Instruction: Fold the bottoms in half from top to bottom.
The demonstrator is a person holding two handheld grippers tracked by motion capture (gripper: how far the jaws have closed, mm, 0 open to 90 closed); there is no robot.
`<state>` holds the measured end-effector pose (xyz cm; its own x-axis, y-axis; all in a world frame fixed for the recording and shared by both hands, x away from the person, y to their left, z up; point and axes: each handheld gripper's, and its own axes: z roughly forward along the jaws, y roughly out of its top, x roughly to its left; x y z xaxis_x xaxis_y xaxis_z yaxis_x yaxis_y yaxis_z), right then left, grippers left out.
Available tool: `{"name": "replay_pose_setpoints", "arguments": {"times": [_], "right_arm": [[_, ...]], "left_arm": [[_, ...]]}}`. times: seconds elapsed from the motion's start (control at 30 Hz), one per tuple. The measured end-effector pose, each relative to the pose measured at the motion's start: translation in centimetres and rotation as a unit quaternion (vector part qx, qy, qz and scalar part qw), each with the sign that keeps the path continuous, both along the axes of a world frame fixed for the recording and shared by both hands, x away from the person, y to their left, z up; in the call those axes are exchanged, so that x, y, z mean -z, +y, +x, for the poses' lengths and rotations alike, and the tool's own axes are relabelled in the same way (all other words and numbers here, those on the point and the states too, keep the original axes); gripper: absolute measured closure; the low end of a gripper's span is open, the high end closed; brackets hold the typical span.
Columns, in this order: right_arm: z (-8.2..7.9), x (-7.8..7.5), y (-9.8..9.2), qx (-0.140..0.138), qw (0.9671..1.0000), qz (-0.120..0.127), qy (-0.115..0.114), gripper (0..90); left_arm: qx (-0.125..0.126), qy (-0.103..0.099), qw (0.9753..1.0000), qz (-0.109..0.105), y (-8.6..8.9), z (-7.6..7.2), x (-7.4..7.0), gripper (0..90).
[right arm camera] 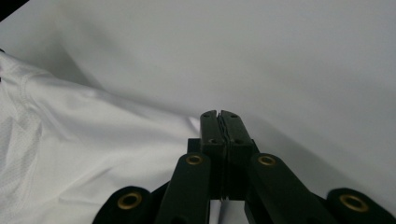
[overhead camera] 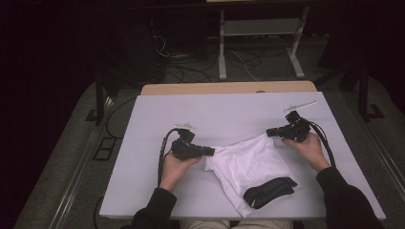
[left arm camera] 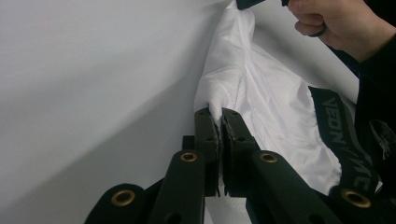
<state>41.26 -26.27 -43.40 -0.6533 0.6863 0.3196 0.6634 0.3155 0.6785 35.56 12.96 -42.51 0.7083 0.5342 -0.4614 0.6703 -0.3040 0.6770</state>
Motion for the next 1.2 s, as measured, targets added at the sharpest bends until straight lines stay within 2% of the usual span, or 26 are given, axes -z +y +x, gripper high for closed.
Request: {"name": "replay_pose_setpoints", "arguments": {"times": [0.1,0.3,0.4,0.57,0.67,1.0,1.13,1.2], "right_arm": [[0.2,0.0,0.4,0.001,1.0000,0.007,0.002,87.8],[0.5,-0.1,1.2,0.000,1.0000,0.006,-0.002,87.8],[0.8,-0.1,1.6,0.003,1.0000,0.005,-0.002,87.8],[1.2,0.1,2.2,0.006,0.9998,0.020,0.001,87.8],[1.6,0.2,2.4,0.012,0.9997,0.021,0.001,87.8],[2.4,0.3,3.1,0.028,0.9993,0.023,0.000,87.9],[2.7,0.3,3.0,0.039,0.9989,0.023,-0.004,87.8],[2.9,0.3,2.9,0.048,0.9985,0.024,-0.005,87.8]], "left_arm": [[-0.009,0.001,1.0000,-0.003,0.5,0.3,0.1,85.2],[-0.016,0.003,0.9998,0.006,1.3,0.9,0.1,85.3],[-0.016,0.000,0.9998,0.014,1.6,1.4,-0.2,85.3],[-0.018,-0.005,0.9994,0.028,2.0,2.3,-0.6,85.3],[-0.017,-0.007,0.9988,0.045,2.2,3.1,-0.8,85.3],[-0.017,-0.015,0.9975,0.067,2.5,5.9,-1.8,85.3],[-0.018,-0.031,0.9956,0.086,2.1,7.2,-2.0,85.3],[-0.023,-0.030,0.9954,0.088,1.9,8.1,-1.9,85.3]]}}
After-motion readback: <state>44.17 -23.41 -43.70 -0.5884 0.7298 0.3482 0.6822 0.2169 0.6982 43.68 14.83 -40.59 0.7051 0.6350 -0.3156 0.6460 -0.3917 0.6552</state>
